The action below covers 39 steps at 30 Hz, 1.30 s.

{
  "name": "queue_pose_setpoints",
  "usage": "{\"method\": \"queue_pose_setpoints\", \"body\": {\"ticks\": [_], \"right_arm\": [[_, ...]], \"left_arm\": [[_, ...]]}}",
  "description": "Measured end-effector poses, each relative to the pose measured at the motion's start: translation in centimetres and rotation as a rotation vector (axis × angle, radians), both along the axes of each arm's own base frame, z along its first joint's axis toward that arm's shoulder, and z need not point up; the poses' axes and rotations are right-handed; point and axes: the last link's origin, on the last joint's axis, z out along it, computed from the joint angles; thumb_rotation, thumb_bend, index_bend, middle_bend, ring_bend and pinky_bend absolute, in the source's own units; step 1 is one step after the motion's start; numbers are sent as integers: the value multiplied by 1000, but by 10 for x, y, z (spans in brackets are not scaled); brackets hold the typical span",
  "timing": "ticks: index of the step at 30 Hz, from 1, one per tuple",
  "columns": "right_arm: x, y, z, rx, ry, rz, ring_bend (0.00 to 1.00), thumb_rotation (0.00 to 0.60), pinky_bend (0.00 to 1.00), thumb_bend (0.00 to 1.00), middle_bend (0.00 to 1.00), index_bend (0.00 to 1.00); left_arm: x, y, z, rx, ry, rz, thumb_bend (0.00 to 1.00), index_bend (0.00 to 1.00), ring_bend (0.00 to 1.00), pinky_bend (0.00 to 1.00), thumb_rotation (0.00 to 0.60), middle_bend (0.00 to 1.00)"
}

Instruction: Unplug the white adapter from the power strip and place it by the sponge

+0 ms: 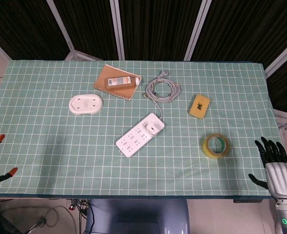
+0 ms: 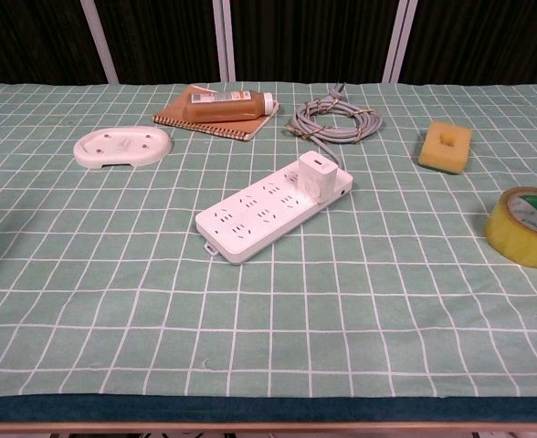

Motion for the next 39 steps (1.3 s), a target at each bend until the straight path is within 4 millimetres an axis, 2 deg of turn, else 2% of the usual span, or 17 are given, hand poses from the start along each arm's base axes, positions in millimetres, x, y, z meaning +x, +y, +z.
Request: {"method": "queue_pose_setpoints", "body": {"ticks": [18,21,24,29,39], "right_arm": [[1,1,1,-6,-1,5,0,600,0,162,0,0],[1,0,1,-12,2,5,0,600,0,161,0,0],[0,-2,2,-14,6,1,0,600,0,162,0,0],[6,-9,3,-18,3,9,0,600,0,162,0,0],[38,-29,0,6,18,69,0,600,0,161,0,0]], "left_arm": [[5,1,-8,-35,11,-20,57,0,0,2,600,0],[8,2,-13,-54,19,-28,115,0,0,5,600,0],[13,7,-18,-79,39,-46,237,0,0,6,600,0],[40,27,-31,-121,58,-128,466,0,0,28,600,0],[114,62,-77,-292,67,-302,562,0,0,47,600,6]]}}
